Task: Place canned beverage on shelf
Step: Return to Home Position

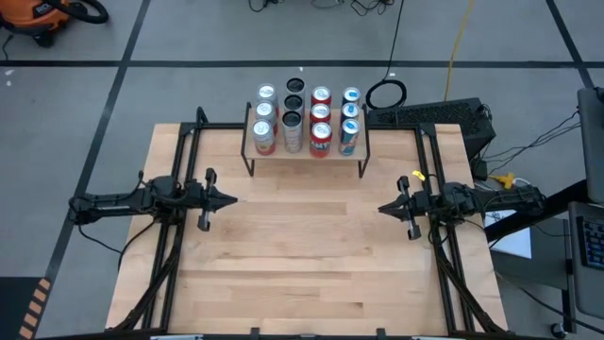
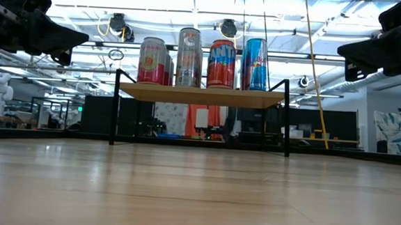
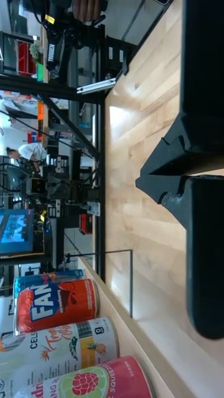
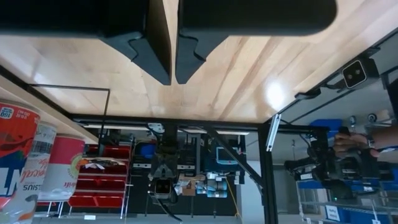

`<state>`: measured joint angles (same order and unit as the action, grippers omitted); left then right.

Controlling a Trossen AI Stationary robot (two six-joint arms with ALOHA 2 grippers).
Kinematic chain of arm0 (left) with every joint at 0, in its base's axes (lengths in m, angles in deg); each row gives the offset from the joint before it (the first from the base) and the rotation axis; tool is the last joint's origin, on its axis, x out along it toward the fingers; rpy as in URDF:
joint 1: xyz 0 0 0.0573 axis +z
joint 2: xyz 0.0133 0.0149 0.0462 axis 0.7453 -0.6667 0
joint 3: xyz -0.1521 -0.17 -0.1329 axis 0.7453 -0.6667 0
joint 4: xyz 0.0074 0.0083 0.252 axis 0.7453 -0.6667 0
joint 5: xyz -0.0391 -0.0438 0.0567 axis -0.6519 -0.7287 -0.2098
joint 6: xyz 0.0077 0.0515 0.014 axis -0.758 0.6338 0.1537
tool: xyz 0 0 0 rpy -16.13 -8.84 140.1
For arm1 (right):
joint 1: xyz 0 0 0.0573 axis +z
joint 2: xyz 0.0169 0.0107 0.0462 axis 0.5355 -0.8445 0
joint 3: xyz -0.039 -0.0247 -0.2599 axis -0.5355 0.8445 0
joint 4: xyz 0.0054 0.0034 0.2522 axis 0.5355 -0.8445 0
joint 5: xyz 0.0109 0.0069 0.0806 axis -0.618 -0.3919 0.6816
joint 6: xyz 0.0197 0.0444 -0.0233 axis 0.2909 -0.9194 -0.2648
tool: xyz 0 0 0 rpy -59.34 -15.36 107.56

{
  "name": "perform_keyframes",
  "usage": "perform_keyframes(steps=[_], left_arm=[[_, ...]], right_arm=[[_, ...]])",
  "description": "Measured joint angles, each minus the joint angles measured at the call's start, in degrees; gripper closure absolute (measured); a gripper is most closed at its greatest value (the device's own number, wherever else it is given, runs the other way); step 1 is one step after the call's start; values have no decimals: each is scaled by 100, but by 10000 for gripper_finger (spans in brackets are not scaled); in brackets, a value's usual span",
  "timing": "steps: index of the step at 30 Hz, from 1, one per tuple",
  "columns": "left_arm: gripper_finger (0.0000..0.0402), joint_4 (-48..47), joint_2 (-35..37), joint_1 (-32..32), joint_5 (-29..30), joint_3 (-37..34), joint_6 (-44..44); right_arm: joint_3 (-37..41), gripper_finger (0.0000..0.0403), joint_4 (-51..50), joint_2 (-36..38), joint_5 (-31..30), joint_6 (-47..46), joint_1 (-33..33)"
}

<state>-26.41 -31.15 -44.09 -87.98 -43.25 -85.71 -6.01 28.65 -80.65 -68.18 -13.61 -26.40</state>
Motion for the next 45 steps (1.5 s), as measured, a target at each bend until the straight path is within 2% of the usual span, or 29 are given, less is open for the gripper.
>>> perform_keyframes(steps=[18,25,34,45], left_arm=[[402,37,0,-12,-259,0,-13],[401,17,0,-262,346,-1,-69],[402,23,0,-574,434,0,138],[402,-70,-3,-575,415,-2,233]], right_arm=[[0,403,73,-61,-39,-2,0],[0,403,81,-61,-48,-2,0],[0,403,90,-61,-50,-2,0],[0,403,94,-61,-52,-2,0]])
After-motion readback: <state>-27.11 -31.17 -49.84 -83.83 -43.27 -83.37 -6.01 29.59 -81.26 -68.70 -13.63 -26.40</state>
